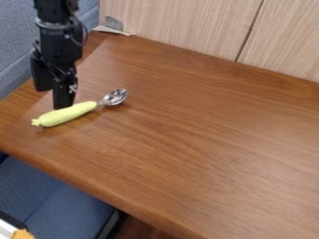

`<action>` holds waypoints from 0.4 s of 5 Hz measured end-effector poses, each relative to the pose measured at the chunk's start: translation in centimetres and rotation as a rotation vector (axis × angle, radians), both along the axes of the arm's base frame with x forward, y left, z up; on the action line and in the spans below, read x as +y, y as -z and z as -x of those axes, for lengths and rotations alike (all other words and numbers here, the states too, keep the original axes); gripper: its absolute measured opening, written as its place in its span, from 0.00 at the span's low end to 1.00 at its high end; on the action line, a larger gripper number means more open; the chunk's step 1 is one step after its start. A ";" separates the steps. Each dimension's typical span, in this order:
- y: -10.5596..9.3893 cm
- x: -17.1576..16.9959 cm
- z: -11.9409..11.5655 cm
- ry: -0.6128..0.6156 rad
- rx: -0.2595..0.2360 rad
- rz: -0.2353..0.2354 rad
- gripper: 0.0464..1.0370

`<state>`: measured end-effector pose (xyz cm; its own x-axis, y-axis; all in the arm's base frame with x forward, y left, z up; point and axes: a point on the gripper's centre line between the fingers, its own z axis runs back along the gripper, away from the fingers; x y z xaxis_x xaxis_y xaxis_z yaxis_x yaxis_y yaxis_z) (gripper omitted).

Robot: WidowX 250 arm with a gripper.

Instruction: Move the yellow spoon from the left of the table to the right

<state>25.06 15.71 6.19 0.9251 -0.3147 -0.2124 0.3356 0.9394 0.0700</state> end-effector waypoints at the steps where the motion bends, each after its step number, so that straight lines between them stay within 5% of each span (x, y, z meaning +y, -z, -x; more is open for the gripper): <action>1: 1.5 0.1 -0.4 0.045 0.009 0.014 0.96; 2: 3.3 0.2 -1.0 0.065 0.017 0.036 0.96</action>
